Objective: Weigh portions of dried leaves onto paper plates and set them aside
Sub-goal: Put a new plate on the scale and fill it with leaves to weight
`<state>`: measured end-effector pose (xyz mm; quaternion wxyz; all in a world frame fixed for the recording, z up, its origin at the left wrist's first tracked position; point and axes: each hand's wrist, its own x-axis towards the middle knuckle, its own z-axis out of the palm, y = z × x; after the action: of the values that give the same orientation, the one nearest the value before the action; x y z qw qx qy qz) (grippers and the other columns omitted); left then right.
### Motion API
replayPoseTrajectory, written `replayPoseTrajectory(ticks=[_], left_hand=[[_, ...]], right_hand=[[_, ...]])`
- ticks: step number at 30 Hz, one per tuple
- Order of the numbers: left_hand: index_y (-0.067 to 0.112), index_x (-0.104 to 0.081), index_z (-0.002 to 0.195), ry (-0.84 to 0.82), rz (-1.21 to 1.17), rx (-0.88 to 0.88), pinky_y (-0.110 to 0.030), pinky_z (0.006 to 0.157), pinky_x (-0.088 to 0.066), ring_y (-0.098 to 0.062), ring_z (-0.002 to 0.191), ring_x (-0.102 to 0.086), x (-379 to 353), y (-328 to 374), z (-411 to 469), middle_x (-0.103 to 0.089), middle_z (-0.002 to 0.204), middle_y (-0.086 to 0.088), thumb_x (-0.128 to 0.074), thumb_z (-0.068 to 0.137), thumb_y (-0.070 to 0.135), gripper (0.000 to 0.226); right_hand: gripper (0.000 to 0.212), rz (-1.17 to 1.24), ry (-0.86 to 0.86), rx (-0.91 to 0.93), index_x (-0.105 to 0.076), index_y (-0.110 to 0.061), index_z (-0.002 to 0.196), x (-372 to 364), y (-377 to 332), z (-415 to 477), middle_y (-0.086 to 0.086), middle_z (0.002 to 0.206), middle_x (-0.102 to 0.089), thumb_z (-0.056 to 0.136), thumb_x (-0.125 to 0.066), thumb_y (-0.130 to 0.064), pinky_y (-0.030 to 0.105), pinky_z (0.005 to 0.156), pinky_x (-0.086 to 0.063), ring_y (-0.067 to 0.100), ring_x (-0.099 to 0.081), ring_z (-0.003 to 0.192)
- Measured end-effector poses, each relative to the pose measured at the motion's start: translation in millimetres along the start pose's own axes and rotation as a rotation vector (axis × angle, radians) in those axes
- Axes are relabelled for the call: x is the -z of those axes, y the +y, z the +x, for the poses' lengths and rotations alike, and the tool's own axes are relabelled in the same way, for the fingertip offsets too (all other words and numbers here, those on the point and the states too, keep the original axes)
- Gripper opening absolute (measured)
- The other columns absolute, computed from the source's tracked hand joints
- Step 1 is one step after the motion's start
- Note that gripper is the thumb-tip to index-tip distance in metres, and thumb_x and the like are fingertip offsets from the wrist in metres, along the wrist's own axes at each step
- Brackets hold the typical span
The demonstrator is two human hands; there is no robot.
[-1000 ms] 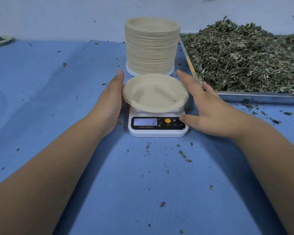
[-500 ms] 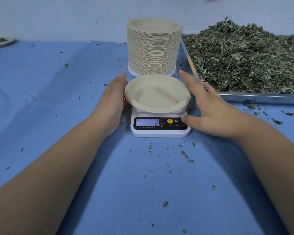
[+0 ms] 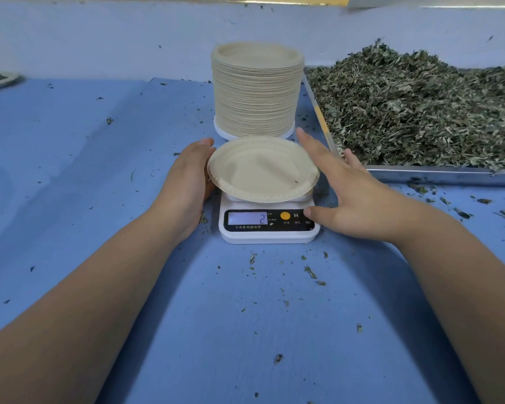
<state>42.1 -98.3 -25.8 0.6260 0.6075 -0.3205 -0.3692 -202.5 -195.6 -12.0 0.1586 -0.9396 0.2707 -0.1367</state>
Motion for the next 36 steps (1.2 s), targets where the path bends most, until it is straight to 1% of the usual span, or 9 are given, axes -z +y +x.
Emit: replayPoseTrajectory(ticks=[3, 5, 7, 10, 13, 22, 27, 30, 36], left_hand=[[0.029, -0.059, 0.132, 0.016, 0.0, 0.013, -0.05, 0.113, -0.045, -0.018, 0.113, -0.065, -1.1, 1.5, -0.6, -0.068, 0.12, 0.004, -0.052, 0.081, 0.052, 0.057], [0.027, -0.06, 0.127, 0.013, -0.019, 0.019, -0.05, 0.112, -0.045, -0.02, 0.11, -0.064, -1.6, 2.0, -0.8, -0.066, 0.119, 0.004, -0.051, 0.081, 0.051, 0.052], [0.021, -0.058, 0.102, -0.017, -0.024, 0.002, -0.051, 0.102, -0.046, -0.023, 0.096, -0.052, -2.4, 3.0, -1.6, -0.055, 0.107, 0.0, -0.051, 0.082, 0.048, 0.034], [0.022, -0.051, 0.095, -0.028, -0.04, 0.003, -0.042, 0.096, -0.043, -0.023, 0.096, -0.053, -4.3, 2.0, 0.7, -0.055, 0.106, -0.002, -0.049, 0.084, 0.047, 0.027], [0.026, -0.053, 0.092, -0.034, -0.077, -0.003, -0.044, 0.092, -0.042, -0.023, 0.093, -0.047, -4.3, 0.8, 2.6, -0.049, 0.104, 0.0, -0.05, 0.081, 0.045, 0.022], [0.031, -0.057, 0.139, 0.021, 0.032, 0.003, -0.046, 0.113, -0.044, -0.018, 0.123, -0.062, 1.4, -10.4, 14.6, -0.064, 0.135, 0.007, -0.049, 0.083, 0.055, 0.061], [0.038, -0.062, 0.129, 0.024, 0.035, -0.01, -0.044, 0.112, -0.044, -0.015, 0.121, -0.064, 2.2, -10.3, 17.1, -0.067, 0.13, 0.011, -0.053, 0.079, 0.059, 0.054], [0.052, -0.063, 0.11, 0.011, 0.076, 0.0, -0.044, 0.115, -0.04, -0.013, 0.127, -0.059, 3.2, -7.1, 14.3, -0.062, 0.135, 0.015, -0.053, 0.073, 0.065, 0.041], [0.039, -0.057, 0.133, 0.002, 0.022, -0.019, -0.043, 0.114, -0.042, -0.013, 0.124, -0.062, 5.5, -10.5, 15.1, -0.064, 0.132, 0.012, -0.056, 0.064, 0.066, 0.074]], right_hand=[[0.103, 0.098, 0.017, -0.043, 0.01, -0.061, 0.15, 0.7, -0.1, -3.1, -0.029, 0.157, -0.014, 0.087, -0.065, -0.027, 0.014, 0.114, 0.016, -0.028, 0.015, 0.134], [0.096, 0.216, 0.035, -0.111, 0.002, -0.067, 0.147, 3.8, -2.5, -3.7, -0.015, 0.159, -0.029, 0.081, -0.054, -0.026, 0.032, 0.125, 0.0, 0.009, -0.002, 0.154], [0.089, 0.261, 0.117, -0.15, -0.008, -0.061, 0.15, 7.4, -1.6, -5.1, 0.004, 0.152, -0.042, 0.078, -0.046, -0.025, 0.041, 0.116, -0.028, 0.029, -0.032, 0.146], [0.06, 0.062, 0.281, -0.238, -0.025, -0.039, 0.153, 8.0, 11.1, -0.5, 0.003, 0.129, -0.054, 0.097, -0.045, -0.03, 0.039, 0.093, -0.039, 0.034, -0.052, 0.119], [0.046, -0.104, 0.28, -0.357, -0.042, -0.023, 0.146, 12.9, 26.5, 15.6, 0.007, 0.138, -0.053, 0.106, -0.034, -0.043, 0.047, 0.1, -0.043, 0.033, -0.048, 0.126], [0.078, -0.299, -0.05, -0.647, -0.023, -0.04, 0.157, 34.5, 82.4, 83.8, 0.005, 0.169, -0.007, 0.092, -0.01, -0.08, 0.067, 0.117, 0.004, 0.032, 0.003, 0.155], [0.082, -0.23, -0.159, -0.636, -0.033, -0.021, 0.156, 36.9, 86.8, 95.3, 0.015, 0.157, -0.039, 0.098, -0.001, -0.07, 0.053, 0.122, -0.014, 0.035, -0.028, 0.148], [0.088, -0.205, -0.17, -0.642, -0.038, -0.017, 0.154, 37.4, 82.0, 94.7, 0.017, 0.138, -0.056, 0.097, 0.0, -0.071, 0.046, 0.107, -0.032, 0.035, -0.05, 0.124], [0.08, -0.232, -0.192, -0.609, -0.06, -0.006, 0.132, 40.4, 73.6, 93.0, 0.022, 0.132, -0.061, 0.104, -0.009, -0.061, 0.041, 0.091, -0.042, 0.038, -0.058, 0.118]])
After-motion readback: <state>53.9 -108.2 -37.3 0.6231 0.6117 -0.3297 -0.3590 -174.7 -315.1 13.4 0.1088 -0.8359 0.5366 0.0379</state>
